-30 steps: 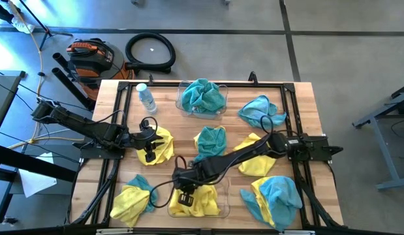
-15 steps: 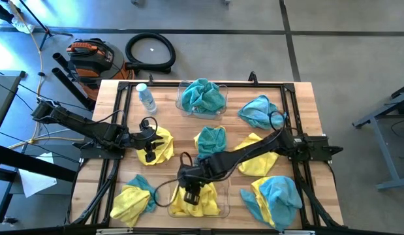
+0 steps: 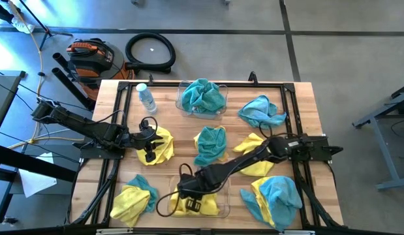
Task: Sort microfiber towel by color & place in baskets
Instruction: Put the yellow towel into the bottom transparent bin
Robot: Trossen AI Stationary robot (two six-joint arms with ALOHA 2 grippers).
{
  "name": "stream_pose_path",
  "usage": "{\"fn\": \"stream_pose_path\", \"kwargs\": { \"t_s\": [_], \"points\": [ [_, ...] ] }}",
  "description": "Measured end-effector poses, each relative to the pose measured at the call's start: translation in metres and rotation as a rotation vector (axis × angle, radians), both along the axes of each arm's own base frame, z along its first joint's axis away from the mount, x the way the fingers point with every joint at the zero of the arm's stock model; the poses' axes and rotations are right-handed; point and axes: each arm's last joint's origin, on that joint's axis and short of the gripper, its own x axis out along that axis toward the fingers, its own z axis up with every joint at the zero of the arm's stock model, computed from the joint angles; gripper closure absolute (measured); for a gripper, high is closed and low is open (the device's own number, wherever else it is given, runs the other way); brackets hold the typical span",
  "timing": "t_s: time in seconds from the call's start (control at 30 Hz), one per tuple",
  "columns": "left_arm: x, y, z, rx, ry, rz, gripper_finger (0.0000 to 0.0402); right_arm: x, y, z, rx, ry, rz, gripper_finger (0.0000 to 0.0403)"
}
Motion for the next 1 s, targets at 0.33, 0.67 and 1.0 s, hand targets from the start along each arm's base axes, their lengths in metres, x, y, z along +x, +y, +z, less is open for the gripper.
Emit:
{"fn": "stream_pose_path", "kwargs": {
  "t_s": [0.33, 0.67, 1.0],
  "points": [
    [0.000, 0.000, 0.000, 0.001, 0.006, 0.000, 0.0310, 0.009, -0.006, -0.013, 0.076, 0.012, 0.036, 0.0386],
    [-0.001, 0.000, -0.001, -0.004, 0.007, 0.005, 0.0310, -0.006, -0.003, 0.039, -0.051, -0.124, 0.017, 0.0386],
    [-0.001, 0.000, -0.001, -0.009, 0.008, 0.000, 0.0310, -0.025, 0.012, 0.063, -0.110, -0.175, 0.020, 0.0386]
  ]
}}
